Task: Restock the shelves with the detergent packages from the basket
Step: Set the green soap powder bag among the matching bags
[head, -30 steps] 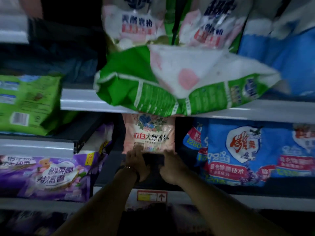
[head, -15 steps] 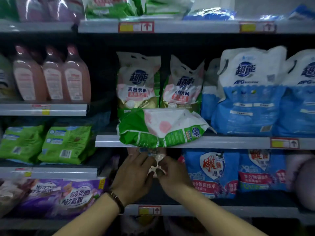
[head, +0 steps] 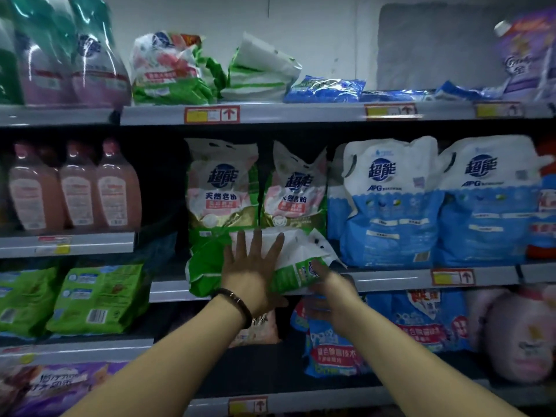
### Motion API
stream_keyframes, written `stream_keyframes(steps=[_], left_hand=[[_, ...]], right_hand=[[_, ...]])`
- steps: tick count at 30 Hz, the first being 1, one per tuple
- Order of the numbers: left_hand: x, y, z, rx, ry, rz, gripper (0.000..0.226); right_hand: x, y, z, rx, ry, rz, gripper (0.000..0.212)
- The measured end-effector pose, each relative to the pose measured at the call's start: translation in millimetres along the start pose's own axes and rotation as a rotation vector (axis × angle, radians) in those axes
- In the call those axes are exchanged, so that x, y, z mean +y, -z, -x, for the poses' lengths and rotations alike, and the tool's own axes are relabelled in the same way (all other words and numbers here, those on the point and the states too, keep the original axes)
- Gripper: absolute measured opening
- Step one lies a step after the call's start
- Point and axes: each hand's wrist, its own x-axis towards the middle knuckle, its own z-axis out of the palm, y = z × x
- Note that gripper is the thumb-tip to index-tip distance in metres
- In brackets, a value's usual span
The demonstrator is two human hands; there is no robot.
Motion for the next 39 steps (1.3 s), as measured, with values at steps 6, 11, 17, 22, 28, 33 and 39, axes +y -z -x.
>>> stream_keyframes(steps=[6, 11, 17, 22, 28, 33, 39], left_hand=[[6.4, -18.9, -21.5, -0.151, 0.115, 0.015, 0.14], [6.0, -33.8, -6.0, 0.003, 0.108, 0.004, 0.108], [-3.4, -19.5, 6.0, 0.065, 0.142, 0.068, 0.102], [-16.4, 15.9, 9.4, 0.12, 0.228, 0.308, 0.109], [-48.9, 53.2, 0.8, 0.52, 0.185, 0.398, 0.053], [-70.5, 113.2, -2.9, 0.714, 0.141, 0.68, 0.024], [-62.1, 152.2, -0.4, 0.636, 0.168, 1.303, 0.012]], right_hand=[[-24.6, 8.9, -38.5, 0.046, -0.107, -0.121, 0.054], [-33.5, 13.4, -52.9, 0.099, -0.062, -0.136, 0.035], [-50.2, 1.3, -35.6, 0.197, 0.206, 0.041, 0.019], [-85.6, -29.0, 4.0, 0.028, 0.366, -0.074, 0.007], [-136.8, -62.6, 63.4, -0.205, 0.588, -0.044, 0.017], [-194.0, -85.2, 102.5, -0.303, 0.726, -0.059, 0.018], [-219.9, -87.7, 120.6, -0.396, 0.863, -0.008, 0.028]])
